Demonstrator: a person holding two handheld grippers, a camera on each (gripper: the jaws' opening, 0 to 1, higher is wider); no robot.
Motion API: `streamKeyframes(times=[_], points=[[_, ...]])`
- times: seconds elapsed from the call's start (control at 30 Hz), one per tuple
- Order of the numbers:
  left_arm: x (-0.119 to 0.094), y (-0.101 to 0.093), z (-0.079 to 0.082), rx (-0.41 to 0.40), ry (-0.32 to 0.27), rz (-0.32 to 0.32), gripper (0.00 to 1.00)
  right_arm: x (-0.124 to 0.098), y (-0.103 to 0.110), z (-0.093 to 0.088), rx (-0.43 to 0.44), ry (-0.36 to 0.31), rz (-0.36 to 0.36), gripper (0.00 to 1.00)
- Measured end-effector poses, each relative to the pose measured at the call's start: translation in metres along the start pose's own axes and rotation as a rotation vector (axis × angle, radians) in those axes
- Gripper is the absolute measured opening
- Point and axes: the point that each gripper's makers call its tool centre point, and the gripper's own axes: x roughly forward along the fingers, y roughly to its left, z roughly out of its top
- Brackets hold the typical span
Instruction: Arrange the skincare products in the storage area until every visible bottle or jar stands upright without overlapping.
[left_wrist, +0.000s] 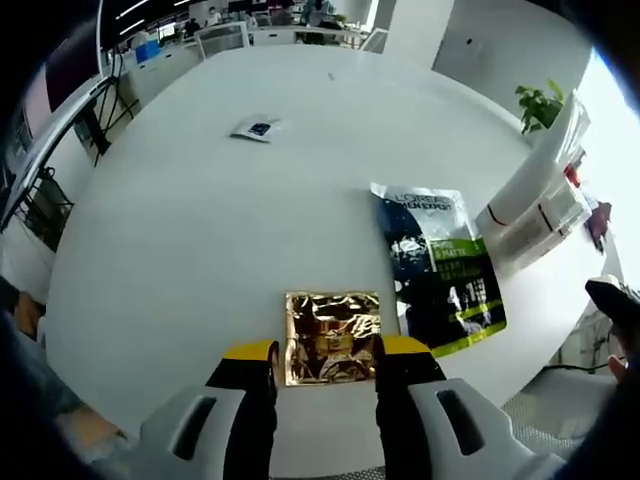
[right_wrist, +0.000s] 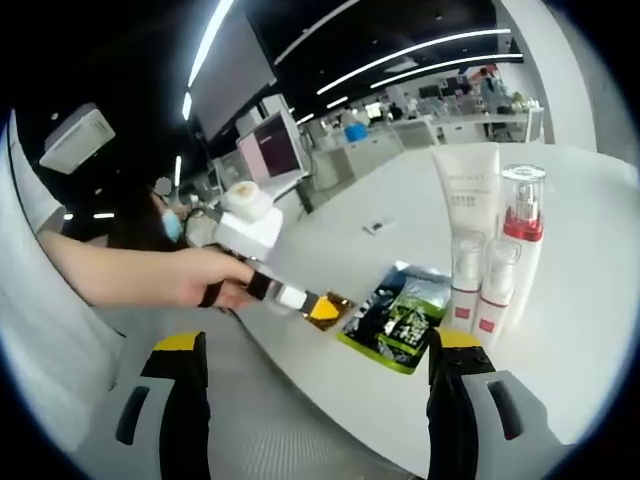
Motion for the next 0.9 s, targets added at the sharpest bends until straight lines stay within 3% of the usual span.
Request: streamKeyframes(times=[0.07,0.27,0.37,0.43,0.5,0.53,0.7,0.9], points=[[0.001,0.000,0.001,0.020,-0.006,0.007,0.34,0.000,0.000,0.000,0.001,-0.001,-0.001,0.91],[-0.006,0.000,0.012,0.264,-0.091,-0.037,0.36,0.000,-0.003,0.001,0.004,-0.002,-0.008,0.91],[-0.006,0.000,0.022,0.435,-0.155,-0.087,0.37,0.001,-0.003,-0.001,0.000,0.003,-0.008,0.91],[-0.007,-0.004,0.023,0.470,-0.179,-0.157,0.35,0.002,-0.002,-0.001,-0.002,0.006,-0.006,0.91],[-0.010,-0.004,0.027,0.469,-0.203,-0.187,0.35,0.001,-0.002,-0.002,-0.003,0.007,-0.007,0.91],[-0.011,-0.007,0.025,0.498,-0.201,-0.231,0.35,0.001,-0.002,-0.001,-0.002,0.007,-0.008,0.91],[-0.013,-0.016,0.014,0.606,-0.185,-0.296,0.37,0.001,-0.004,-0.001,0.001,0.004,-0.018,0.91],[-0.007,-0.016,0.002,0.685,-0.152,-0.282,0.33,0.001,-0.007,-0.001,0.007,-0.003,-0.034,0.91]])
